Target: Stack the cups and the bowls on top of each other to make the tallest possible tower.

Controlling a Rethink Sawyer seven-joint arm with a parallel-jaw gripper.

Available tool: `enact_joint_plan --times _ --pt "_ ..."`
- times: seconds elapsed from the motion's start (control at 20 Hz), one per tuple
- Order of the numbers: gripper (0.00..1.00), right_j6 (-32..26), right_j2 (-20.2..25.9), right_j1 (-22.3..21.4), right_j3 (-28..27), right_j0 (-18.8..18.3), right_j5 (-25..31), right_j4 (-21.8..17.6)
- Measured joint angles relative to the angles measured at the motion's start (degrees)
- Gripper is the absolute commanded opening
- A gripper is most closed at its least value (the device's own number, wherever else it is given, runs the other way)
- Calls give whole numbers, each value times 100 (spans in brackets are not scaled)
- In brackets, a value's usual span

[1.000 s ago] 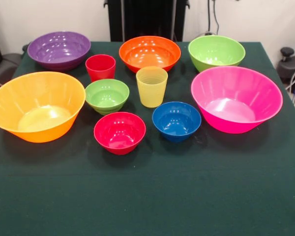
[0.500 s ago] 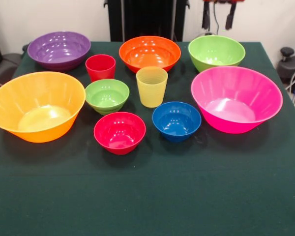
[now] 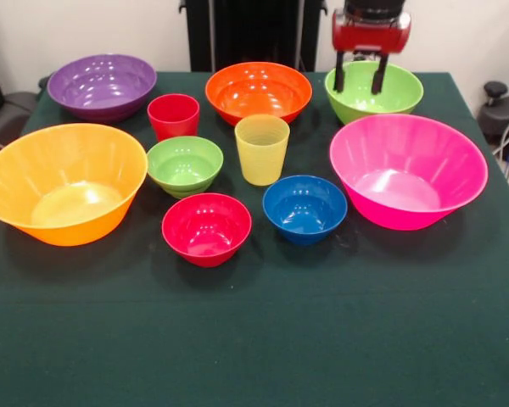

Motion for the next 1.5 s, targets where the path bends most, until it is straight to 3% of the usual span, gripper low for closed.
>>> enact_joint_plan --times 0.4,1.0,1.5 --pt "100 0 11 515 -152 -312 -261 -161" --pt "100 0 58 706 -239 -1119 -281 -711" --pt "100 0 118 906 -377 -1424 -277 -1008"
